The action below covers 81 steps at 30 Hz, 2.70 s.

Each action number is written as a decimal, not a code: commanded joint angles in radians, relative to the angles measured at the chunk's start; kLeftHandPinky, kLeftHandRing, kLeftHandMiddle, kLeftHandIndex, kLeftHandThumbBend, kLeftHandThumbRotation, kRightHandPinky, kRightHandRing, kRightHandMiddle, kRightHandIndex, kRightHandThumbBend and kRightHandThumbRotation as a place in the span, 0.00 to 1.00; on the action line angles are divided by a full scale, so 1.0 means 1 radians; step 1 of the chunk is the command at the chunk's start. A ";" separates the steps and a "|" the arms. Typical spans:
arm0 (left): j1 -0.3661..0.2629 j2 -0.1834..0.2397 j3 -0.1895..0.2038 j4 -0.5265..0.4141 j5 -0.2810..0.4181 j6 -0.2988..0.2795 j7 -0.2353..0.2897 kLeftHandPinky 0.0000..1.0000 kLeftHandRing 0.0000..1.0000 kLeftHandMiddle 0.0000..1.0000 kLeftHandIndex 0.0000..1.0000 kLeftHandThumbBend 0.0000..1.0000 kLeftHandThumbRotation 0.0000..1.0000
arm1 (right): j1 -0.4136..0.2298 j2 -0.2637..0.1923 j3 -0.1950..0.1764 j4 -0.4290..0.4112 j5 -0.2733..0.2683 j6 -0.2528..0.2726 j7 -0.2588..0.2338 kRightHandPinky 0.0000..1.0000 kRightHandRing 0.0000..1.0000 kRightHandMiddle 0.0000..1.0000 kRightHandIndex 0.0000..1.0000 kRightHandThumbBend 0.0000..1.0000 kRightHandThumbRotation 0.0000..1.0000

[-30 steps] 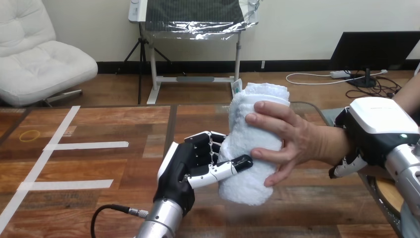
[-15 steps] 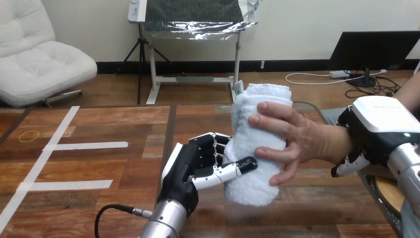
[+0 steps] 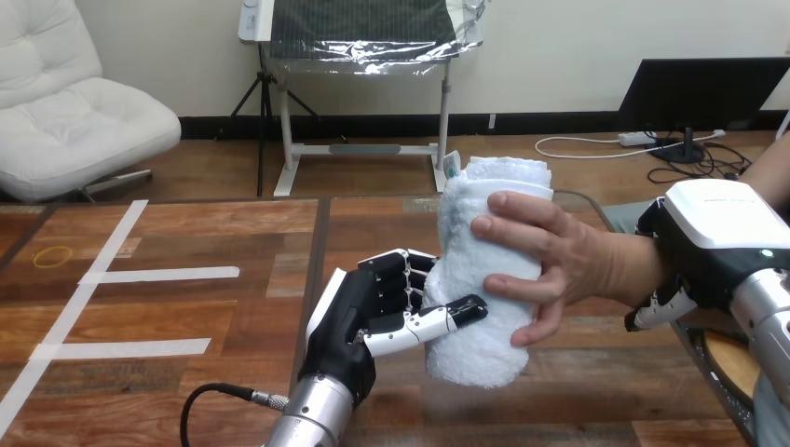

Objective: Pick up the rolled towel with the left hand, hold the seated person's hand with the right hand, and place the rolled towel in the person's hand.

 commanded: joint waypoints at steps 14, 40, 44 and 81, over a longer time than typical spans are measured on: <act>-0.080 -0.023 -0.049 -0.022 0.018 -0.015 -0.071 0.41 0.49 0.54 0.56 0.63 0.10 | -0.023 0.015 -0.014 -0.015 -0.019 0.029 0.024 0.50 0.64 0.71 0.71 0.83 0.01; -0.076 0.012 -0.039 -0.051 0.036 -0.014 -0.181 0.97 0.99 0.99 1.00 0.85 0.43 | 0.030 -0.013 -0.040 -0.125 -0.029 0.030 0.101 0.98 0.99 0.96 0.92 0.85 0.09; -0.074 0.017 -0.039 -0.054 0.049 -0.021 -0.179 0.99 1.00 1.00 1.00 0.87 0.44 | 0.038 -0.011 -0.046 -0.152 -0.031 0.047 0.128 0.99 1.00 0.97 0.92 0.85 0.10; 0.059 0.032 -0.011 -0.211 0.071 -0.031 -0.100 1.00 1.00 1.00 1.00 0.82 0.47 | 0.218 0.069 -0.192 -0.588 0.017 0.218 0.242 1.00 1.00 0.99 0.92 0.85 0.01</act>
